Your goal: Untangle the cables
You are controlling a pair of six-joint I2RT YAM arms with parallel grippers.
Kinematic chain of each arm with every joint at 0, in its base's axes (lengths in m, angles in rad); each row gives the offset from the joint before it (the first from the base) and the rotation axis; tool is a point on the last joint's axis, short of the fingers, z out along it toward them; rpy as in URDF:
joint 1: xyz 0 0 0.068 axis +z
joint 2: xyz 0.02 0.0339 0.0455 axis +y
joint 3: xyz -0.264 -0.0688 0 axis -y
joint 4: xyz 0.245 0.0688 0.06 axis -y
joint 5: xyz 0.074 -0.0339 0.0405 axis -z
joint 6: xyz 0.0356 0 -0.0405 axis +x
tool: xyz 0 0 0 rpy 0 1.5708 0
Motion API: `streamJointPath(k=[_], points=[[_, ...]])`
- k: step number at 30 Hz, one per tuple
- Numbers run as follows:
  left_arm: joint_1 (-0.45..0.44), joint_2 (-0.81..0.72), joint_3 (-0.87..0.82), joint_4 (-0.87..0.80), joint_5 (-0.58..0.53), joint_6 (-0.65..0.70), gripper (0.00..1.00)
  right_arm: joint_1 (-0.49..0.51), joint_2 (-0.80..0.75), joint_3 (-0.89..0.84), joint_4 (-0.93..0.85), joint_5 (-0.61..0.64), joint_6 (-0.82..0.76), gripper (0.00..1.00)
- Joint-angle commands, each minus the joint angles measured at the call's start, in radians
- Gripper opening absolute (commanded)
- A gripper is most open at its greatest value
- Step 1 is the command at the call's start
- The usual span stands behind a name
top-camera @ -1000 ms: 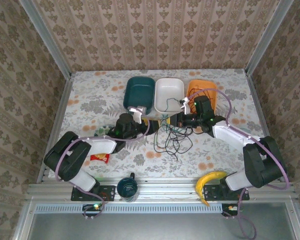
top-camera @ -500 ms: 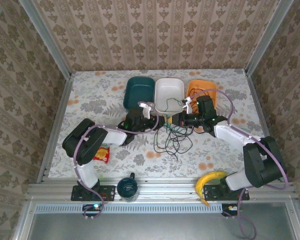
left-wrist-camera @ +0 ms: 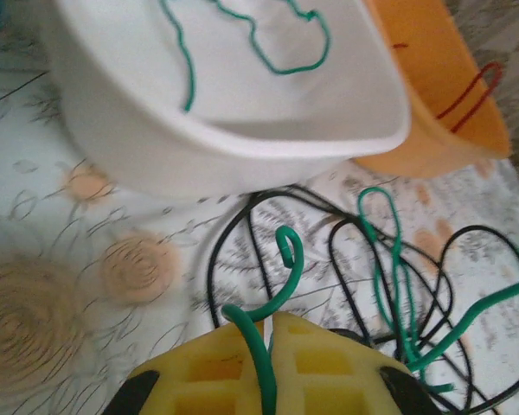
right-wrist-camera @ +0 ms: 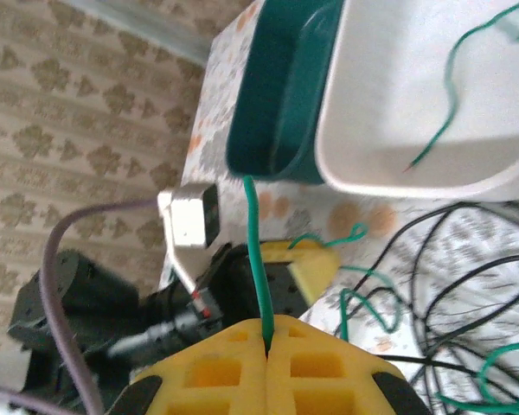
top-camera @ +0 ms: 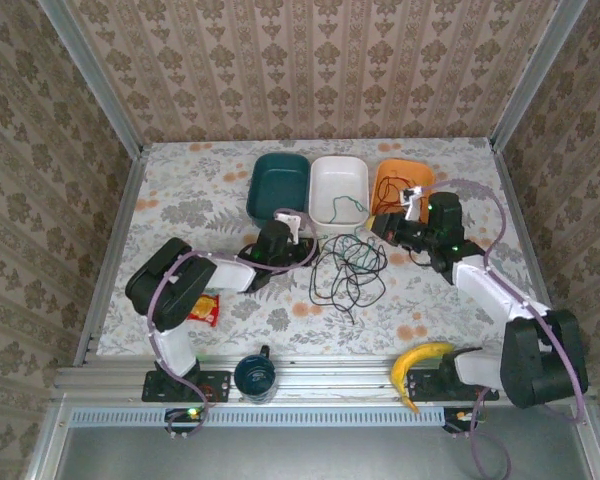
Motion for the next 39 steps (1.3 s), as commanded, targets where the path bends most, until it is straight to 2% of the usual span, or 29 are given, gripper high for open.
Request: streamJointPath(k=[1,7,17,18,20,23,26,29,33,36,39], points=[[0.000,-0.062,-0.052,-0.096,-0.125,0.023,0.00,-0.039,-0.076,-0.032,0.006,0.167,0.035,0.02],[0.002,-0.089,-0.085,-0.108,-0.132,0.018,0.00,-0.069,-0.177,-0.081,-0.051,0.351,0.039,0.01],[0.007,-0.089,-0.092,-0.097,-0.119,0.014,0.00,-0.086,-0.243,-0.060,-0.180,0.435,-0.048,0.01],[0.005,-0.089,-0.092,-0.092,-0.108,0.019,0.06,-0.086,-0.241,-0.058,-0.180,0.421,-0.060,0.01],[0.005,-0.092,-0.098,-0.073,-0.087,0.024,0.32,-0.085,-0.231,-0.048,-0.183,0.381,-0.080,0.01],[0.004,-0.101,-0.106,-0.041,-0.042,0.044,0.50,-0.083,-0.216,-0.046,-0.176,0.338,-0.085,0.01],[-0.008,-0.109,-0.092,-0.056,-0.003,0.088,0.63,-0.080,-0.209,-0.054,-0.159,0.333,-0.076,0.01],[-0.035,-0.111,-0.064,-0.107,0.026,0.148,0.68,-0.076,-0.199,-0.055,-0.144,0.326,-0.069,0.01],[-0.057,-0.100,-0.032,-0.145,0.058,0.196,0.70,-0.072,-0.184,-0.045,-0.143,0.311,-0.071,0.02],[-0.059,-0.071,-0.004,-0.159,0.079,0.205,0.68,-0.071,-0.183,-0.037,-0.139,0.293,-0.074,0.02],[-0.056,-0.029,0.025,-0.167,0.097,0.207,0.62,-0.070,-0.189,-0.022,-0.151,0.292,-0.075,0.02]])
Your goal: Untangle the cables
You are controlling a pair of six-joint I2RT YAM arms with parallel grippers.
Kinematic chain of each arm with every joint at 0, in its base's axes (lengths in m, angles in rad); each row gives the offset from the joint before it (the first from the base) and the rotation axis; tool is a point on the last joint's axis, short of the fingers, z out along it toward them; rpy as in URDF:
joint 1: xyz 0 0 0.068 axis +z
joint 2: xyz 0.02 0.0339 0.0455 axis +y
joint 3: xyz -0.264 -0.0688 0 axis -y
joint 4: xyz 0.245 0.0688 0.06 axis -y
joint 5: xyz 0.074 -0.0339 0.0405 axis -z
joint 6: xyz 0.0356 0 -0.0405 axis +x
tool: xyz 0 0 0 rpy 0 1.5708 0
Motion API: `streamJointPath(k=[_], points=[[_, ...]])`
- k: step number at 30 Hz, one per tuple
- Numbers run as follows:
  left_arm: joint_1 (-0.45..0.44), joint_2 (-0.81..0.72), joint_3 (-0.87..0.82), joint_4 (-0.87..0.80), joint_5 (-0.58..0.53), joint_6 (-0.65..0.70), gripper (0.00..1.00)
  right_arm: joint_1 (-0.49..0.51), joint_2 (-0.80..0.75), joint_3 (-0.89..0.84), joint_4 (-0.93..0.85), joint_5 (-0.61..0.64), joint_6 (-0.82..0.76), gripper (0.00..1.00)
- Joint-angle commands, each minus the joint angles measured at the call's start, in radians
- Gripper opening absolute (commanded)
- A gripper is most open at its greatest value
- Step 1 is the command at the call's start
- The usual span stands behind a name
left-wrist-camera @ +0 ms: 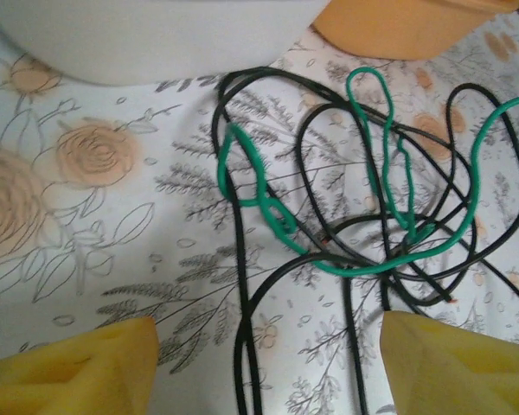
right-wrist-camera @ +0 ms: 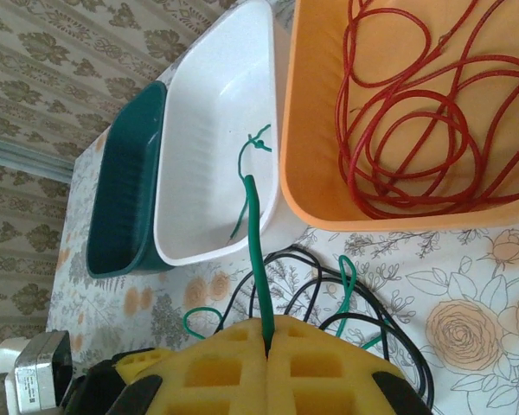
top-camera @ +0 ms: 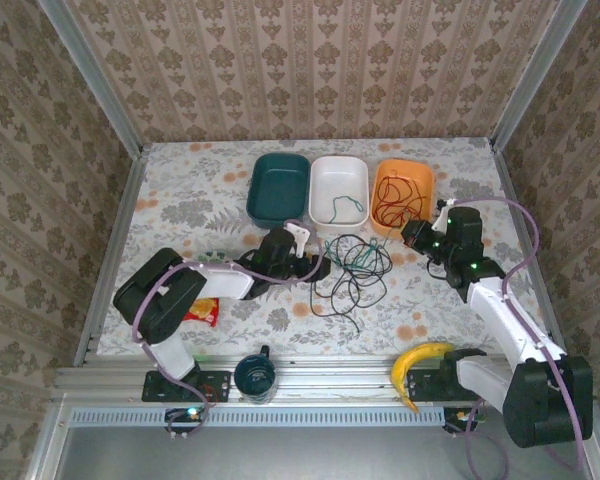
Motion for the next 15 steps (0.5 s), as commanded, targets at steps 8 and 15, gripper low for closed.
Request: streamJointPath(k=[8,15], points=[[0.022,0.110,0.076,-0.041,0.077,0.030,0.47,0.005,-0.041,0.101,-0.031,0.023,-0.041,0.02],[0.049,0.137,0.066,-0.010,0.111,0.004,0.25,0.004,-0.046,0.133,-0.057,0.048,-0.058,0.02]])
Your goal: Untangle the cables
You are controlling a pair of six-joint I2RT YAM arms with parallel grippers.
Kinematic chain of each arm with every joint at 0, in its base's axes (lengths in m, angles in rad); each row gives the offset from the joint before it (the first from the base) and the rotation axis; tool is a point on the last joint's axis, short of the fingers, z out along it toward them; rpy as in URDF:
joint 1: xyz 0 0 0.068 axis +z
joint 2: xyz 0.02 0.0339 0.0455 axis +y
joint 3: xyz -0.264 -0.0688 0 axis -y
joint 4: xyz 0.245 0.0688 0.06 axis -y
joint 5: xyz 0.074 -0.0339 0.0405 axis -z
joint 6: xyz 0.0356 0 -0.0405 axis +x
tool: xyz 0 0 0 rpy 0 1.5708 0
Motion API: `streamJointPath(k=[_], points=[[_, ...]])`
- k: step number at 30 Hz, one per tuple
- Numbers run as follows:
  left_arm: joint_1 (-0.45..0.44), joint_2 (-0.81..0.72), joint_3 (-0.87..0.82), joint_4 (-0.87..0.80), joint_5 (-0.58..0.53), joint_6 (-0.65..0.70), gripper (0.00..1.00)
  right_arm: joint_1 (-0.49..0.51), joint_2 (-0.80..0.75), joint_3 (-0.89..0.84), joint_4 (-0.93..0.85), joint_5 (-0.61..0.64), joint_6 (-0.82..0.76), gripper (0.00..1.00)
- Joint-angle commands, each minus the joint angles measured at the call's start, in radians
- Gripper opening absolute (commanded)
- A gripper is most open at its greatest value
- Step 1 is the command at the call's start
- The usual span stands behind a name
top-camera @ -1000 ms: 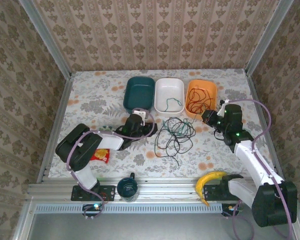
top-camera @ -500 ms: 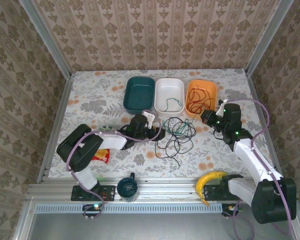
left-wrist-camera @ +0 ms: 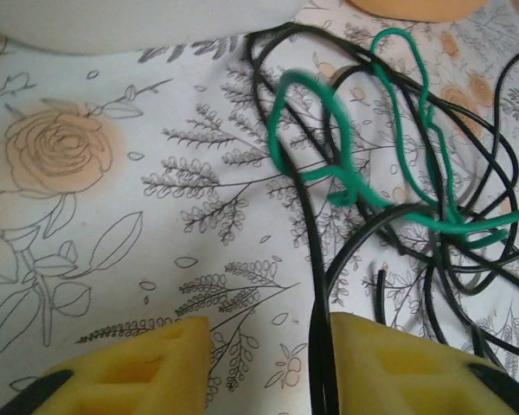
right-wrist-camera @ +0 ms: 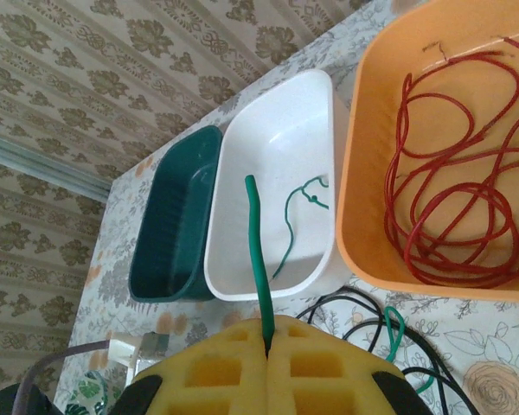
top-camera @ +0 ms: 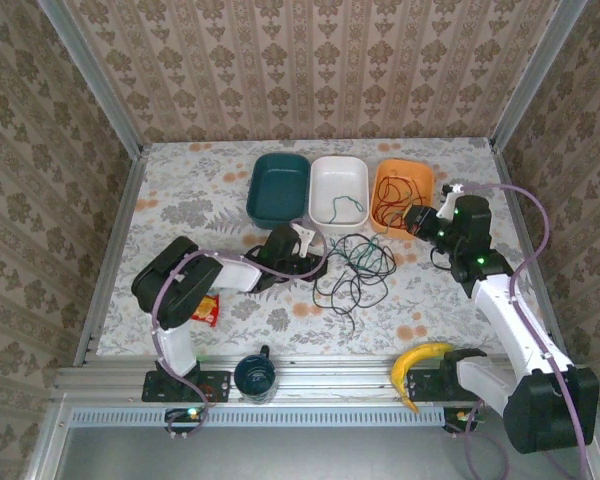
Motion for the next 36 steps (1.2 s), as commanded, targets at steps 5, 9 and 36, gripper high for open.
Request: streamJointPath(k=[5,9,36], points=[[0.038,0.010,-0.032,0.087,0.038,-0.055,0.00,0.004,-0.017,0.038,-0.044,0.034,-0.036,0.02],[0.048,-0.013,-0.071,0.175,0.034,-0.104,0.00,0.011,-0.013,0.045,-0.077,0.002,-0.074,0.02],[0.095,-0.076,-0.072,0.124,-0.117,-0.145,0.00,0.123,-0.118,0.153,-0.292,-0.316,-0.271,0.02]])
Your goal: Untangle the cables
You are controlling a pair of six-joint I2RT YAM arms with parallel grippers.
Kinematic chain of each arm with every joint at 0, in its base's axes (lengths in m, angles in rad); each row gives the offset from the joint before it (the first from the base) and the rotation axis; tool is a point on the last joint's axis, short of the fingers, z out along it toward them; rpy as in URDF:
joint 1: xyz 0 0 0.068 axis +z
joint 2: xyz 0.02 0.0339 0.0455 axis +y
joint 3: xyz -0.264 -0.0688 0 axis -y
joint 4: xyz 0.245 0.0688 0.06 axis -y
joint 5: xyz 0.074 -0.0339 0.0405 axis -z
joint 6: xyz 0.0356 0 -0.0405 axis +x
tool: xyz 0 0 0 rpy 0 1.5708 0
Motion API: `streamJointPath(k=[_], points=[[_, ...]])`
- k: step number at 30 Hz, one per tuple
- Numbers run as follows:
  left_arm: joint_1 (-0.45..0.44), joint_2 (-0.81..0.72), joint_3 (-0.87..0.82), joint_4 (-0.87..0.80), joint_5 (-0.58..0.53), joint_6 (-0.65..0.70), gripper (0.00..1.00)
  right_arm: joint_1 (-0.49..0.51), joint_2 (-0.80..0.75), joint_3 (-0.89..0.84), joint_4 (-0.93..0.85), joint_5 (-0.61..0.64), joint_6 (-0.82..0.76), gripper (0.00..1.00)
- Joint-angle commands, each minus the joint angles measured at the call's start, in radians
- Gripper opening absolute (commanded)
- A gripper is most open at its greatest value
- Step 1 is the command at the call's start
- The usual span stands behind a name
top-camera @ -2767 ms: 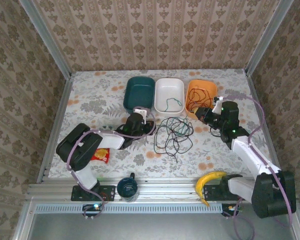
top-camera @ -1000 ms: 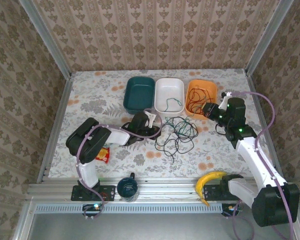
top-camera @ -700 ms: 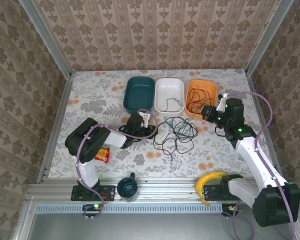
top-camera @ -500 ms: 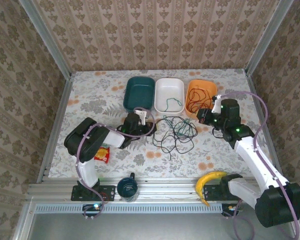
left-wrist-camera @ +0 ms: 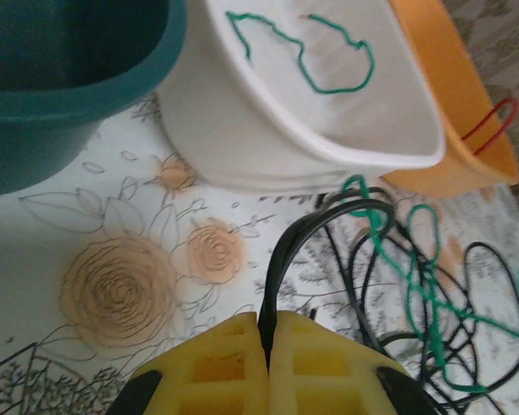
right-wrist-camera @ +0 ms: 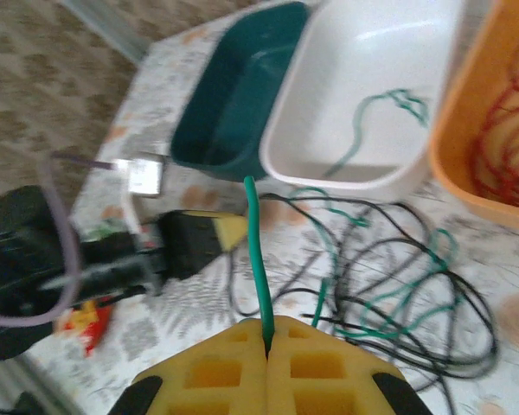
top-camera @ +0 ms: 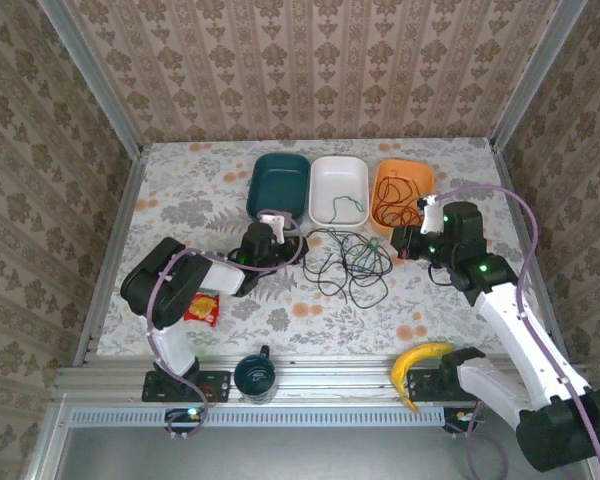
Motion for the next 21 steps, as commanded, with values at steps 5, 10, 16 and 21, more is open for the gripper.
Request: streamJointPath(k=[5,10,16,21], points=[[-0.028,-0.019,0.056,-0.189,-0.075,0.109,0.00,-0.018,0.043,0.127,0.070,-0.390,0.052,0.03],[-0.042,-0.016,0.048,-0.161,-0.059,0.116,0.00,-0.016,0.094,0.164,0.096,-0.421,0.077,0.04],[-0.049,-0.022,0.017,-0.037,0.031,0.107,0.00,0.018,0.177,0.140,0.086,-0.382,0.048,0.05],[-0.061,-0.024,0.027,-0.012,0.103,0.114,0.00,0.064,0.252,0.103,0.141,-0.338,0.051,0.05]])
